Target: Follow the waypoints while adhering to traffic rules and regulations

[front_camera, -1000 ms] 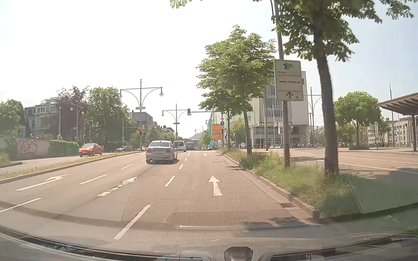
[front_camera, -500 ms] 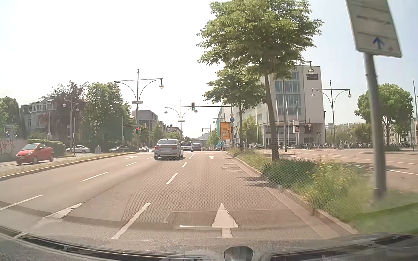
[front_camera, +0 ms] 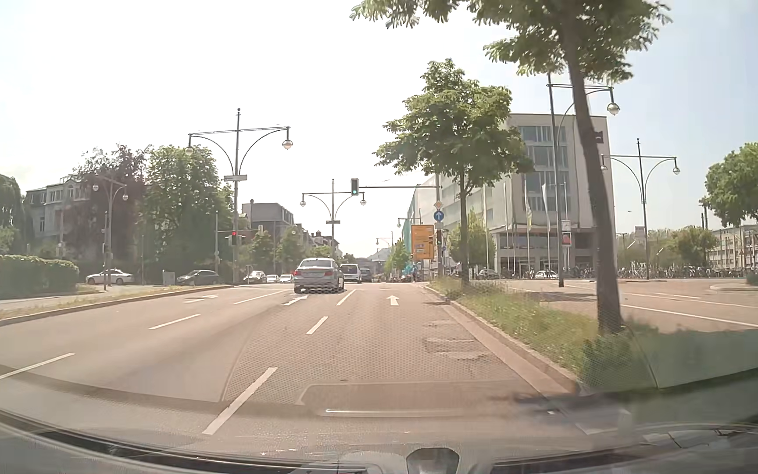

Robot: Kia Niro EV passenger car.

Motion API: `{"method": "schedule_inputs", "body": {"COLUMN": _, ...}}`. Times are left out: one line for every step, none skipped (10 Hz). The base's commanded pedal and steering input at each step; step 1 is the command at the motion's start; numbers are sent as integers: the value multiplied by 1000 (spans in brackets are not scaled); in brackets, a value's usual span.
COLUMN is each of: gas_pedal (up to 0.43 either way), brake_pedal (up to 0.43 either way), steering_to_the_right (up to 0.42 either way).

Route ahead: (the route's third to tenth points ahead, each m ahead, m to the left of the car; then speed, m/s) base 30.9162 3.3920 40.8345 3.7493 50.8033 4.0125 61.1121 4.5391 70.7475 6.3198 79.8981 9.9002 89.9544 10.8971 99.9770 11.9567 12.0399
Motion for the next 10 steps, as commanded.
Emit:
{"method": "schedule_inputs", "body": {"gas_pedal": 118, "brake_pedal": 0, "steering_to_the_right": -6}}
{"method": "schedule_inputs", "body": {"gas_pedal": 118, "brake_pedal": 0, "steering_to_the_right": -5}}
{"method": "schedule_inputs", "body": {"gas_pedal": 118, "brake_pedal": 0, "steering_to_the_right": -5}}
{"method": "schedule_inputs", "body": {"gas_pedal": 118, "brake_pedal": 0, "steering_to_the_right": -5}}
{"method": "schedule_inputs", "body": {"gas_pedal": 118, "brake_pedal": 0, "steering_to_the_right": -5}}
{"method": "schedule_inputs", "body": {"gas_pedal": 118, "brake_pedal": 0, "steering_to_the_right": -5}}
{"method": "schedule_inputs", "body": {"gas_pedal": 118, "brake_pedal": 0, "steering_to_the_right": -3}}
{"method": "schedule_inputs", "body": {"gas_pedal": 118, "brake_pedal": 0, "steering_to_the_right": -1}}
{"method": "schedule_inputs", "body": {"gas_pedal": 118, "brake_pedal": 0, "steering_to_the_right": -1}}
{"method": "schedule_inputs", "body": {"gas_pedal": 118, "brake_pedal": 0, "steering_to_the_right": -1}}
